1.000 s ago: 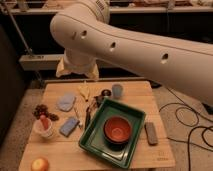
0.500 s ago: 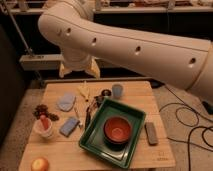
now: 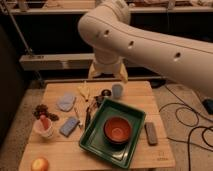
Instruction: Place eraser in tray
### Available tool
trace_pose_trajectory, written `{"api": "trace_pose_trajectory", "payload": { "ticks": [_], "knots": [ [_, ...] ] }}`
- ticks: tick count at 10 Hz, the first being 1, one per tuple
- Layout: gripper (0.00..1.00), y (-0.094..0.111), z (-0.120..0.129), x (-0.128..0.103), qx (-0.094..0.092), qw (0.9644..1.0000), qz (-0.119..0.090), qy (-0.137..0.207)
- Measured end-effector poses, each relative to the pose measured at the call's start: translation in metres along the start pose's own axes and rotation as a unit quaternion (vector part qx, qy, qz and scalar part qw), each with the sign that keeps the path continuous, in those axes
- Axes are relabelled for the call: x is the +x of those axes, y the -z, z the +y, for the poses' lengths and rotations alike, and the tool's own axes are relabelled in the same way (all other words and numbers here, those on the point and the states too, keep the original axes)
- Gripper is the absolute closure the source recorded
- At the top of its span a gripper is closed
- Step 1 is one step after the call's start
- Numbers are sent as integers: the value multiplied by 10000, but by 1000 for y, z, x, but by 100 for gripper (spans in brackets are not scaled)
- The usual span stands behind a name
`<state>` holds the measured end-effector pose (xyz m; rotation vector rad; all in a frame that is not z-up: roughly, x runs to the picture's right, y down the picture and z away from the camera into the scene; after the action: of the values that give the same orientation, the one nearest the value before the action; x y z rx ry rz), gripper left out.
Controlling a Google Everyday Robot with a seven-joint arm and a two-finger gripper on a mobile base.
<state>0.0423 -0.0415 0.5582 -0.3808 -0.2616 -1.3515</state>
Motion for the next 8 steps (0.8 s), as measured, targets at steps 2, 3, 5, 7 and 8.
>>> {"api": "trace_pose_trajectory", "payload": {
  "ticks": [2, 3, 5, 7, 8],
  "knots": [
    [20, -8, 46, -4, -136, 9993, -105, -318],
    [20, -12, 73, -7, -222, 9983, -160, -514],
    [20, -18, 127, -12, -379, 9943, -233, -969],
    [20, -19, 148, -13, -446, 9916, -236, -1189],
    [20, -19, 144, -14, -416, 9919, -254, -1173]
  ]
}}
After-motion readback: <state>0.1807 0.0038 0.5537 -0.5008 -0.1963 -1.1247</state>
